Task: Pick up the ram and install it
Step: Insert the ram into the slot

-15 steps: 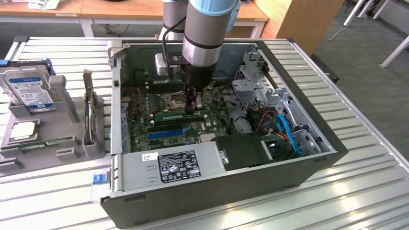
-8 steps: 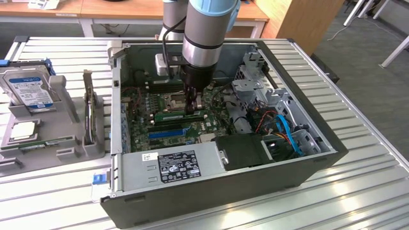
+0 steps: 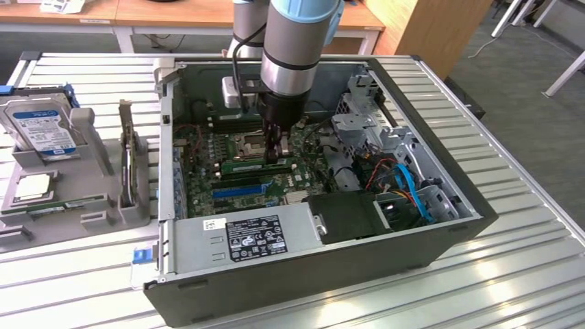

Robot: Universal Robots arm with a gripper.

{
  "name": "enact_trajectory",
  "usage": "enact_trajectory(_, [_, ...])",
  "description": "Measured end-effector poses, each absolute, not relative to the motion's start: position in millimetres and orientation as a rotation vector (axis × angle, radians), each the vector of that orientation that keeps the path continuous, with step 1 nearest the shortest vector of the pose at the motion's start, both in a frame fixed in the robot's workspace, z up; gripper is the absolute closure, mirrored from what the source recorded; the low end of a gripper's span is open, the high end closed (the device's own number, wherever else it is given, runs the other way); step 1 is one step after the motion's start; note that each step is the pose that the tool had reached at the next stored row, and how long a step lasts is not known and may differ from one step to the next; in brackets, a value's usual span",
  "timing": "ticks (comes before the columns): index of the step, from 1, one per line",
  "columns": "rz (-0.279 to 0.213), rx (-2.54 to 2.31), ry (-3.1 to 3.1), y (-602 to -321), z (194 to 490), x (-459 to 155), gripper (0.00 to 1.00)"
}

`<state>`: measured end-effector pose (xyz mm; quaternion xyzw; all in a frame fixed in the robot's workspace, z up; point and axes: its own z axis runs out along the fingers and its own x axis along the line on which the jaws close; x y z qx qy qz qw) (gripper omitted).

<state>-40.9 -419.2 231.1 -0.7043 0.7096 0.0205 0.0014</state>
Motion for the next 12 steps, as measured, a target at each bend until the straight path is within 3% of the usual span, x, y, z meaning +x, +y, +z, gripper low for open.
enact_trajectory(12, [0.064, -2.211, 2.227, -419.2, 230.6, -40.3, 0.89])
